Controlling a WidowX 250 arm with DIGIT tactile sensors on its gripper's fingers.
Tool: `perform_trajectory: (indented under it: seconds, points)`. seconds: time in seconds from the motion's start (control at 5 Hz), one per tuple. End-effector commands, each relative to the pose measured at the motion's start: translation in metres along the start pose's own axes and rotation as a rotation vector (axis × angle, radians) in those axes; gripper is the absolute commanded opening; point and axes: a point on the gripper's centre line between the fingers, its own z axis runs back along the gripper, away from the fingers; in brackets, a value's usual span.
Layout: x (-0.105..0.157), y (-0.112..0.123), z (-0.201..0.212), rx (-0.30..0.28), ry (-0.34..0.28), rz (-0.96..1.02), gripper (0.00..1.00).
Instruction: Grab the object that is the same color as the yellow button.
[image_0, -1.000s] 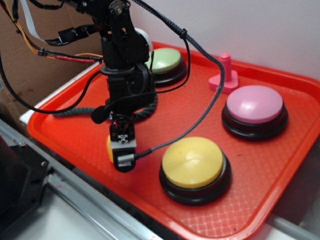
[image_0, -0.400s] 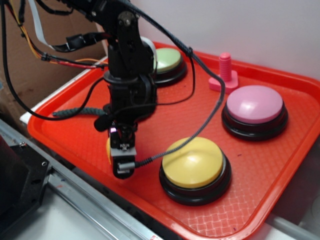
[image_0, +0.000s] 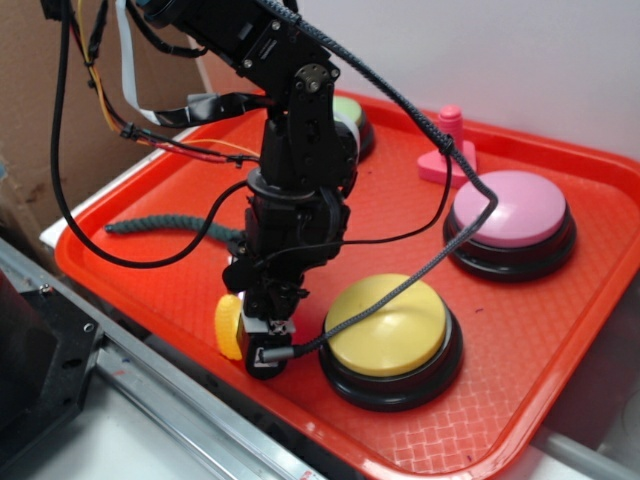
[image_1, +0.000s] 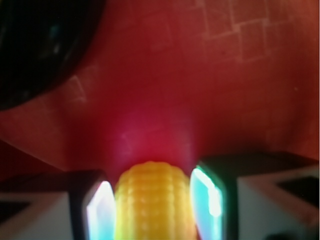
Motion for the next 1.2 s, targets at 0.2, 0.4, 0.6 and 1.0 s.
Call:
perform_trajectory:
  seconds: [0.2, 0.4, 0.6, 1.0]
  points:
    - [-0.048, -0.002, 0.12, 0.149, -0.387, 0.176, 0.0]
    - [-0.108, -0.002, 0.148, 0.136, -0.562, 0.424, 0.0]
    - [-0.147, -0.004, 0.183, 0.092, -0.619, 0.592, 0.0]
    - [-0.186, -0.007, 0.268, 0.119, -0.572, 0.58, 0.0]
